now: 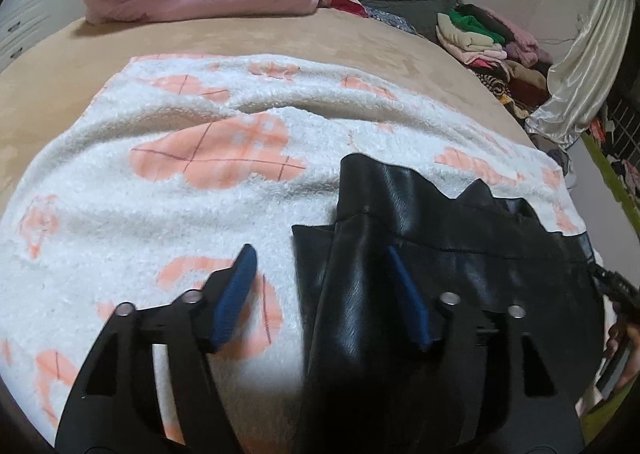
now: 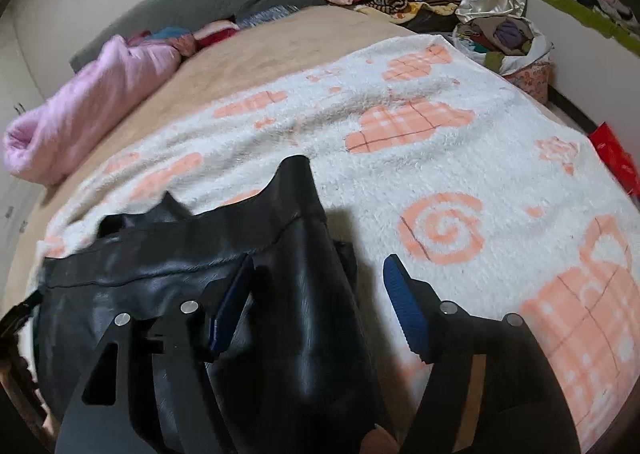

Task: Fold large clothes

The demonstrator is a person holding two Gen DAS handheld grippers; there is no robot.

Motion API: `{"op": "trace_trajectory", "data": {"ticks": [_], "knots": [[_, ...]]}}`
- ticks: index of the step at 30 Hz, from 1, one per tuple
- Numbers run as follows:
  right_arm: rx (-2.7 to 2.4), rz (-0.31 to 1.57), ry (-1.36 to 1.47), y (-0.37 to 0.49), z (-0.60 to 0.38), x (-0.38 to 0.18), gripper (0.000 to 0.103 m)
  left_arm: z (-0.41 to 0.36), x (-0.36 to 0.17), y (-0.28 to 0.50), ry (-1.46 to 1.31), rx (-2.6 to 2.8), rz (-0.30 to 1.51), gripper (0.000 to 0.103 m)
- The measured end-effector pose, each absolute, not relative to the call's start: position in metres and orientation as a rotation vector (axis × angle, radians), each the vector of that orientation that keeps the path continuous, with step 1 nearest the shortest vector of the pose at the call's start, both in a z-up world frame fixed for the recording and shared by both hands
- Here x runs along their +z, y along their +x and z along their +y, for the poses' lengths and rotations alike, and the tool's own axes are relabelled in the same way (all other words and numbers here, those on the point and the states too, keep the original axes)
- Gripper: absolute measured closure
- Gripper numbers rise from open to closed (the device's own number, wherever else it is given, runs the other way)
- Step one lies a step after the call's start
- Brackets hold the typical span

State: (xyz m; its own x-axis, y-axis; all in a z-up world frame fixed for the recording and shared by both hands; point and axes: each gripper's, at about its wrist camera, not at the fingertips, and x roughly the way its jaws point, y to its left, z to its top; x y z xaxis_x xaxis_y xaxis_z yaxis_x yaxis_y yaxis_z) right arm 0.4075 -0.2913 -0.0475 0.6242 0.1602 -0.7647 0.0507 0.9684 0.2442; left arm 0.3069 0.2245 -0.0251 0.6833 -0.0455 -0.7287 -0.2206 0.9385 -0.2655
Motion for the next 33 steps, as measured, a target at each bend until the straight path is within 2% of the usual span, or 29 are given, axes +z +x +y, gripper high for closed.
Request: {"op": "trace_trajectory", "data": {"ticks": [3, 5, 6, 14, 21, 29, 30, 31, 33], "knots": [[0.092, 0.889, 0.274, 0.39, -0.297, -0.04, 0.025, 0.226, -0.015, 0.297, -0.365, 0.096, 0.805, 0.026], [0.126, 0.884, 0.286, 0.377, -0.301, -0.035, 0.018, 0.226, -0.009, 0.29, -0.375, 0.094, 0.791, 0.012], [0.128, 0.884, 0.286, 0.372, -0.302, -0.033, 0.014, 0.226, -0.004, 0.286, -0.386, 0.091, 0.788, 0.01], [0.196, 0.885, 0.304, 0.325, -0.31, -0.026, 0.01, 0.216, 0.013, 0.259, -0.443, 0.048, 0.788, 0.01], [0.239, 0.921, 0.306, 0.297, -0.309, -0.037, 0.01, 0.197, -0.016, 0.233, -0.497, 0.011, 0.865, 0.01], [0.24, 0.963, 0.433, 0.291, -0.324, -0.058, 0.011, 0.193, -0.041, 0.219, -0.559, 0.017, 0.892, 0.01], [0.25, 0.97, 0.455, 0.291, -0.326, -0.061, 0.014, 0.193, -0.045, 0.218, -0.566, 0.024, 0.896, 0.01], [0.253, 0.979, 0.473, 0.292, -0.327, -0.065, 0.027, 0.192, -0.048, 0.217, -0.573, 0.026, 0.902, 0.01], [0.314, 0.994, 0.509, 0.291, -0.325, -0.071, 0.055, 0.188, -0.053, 0.215, -0.587, 0.016, 0.906, 0.03]]}}
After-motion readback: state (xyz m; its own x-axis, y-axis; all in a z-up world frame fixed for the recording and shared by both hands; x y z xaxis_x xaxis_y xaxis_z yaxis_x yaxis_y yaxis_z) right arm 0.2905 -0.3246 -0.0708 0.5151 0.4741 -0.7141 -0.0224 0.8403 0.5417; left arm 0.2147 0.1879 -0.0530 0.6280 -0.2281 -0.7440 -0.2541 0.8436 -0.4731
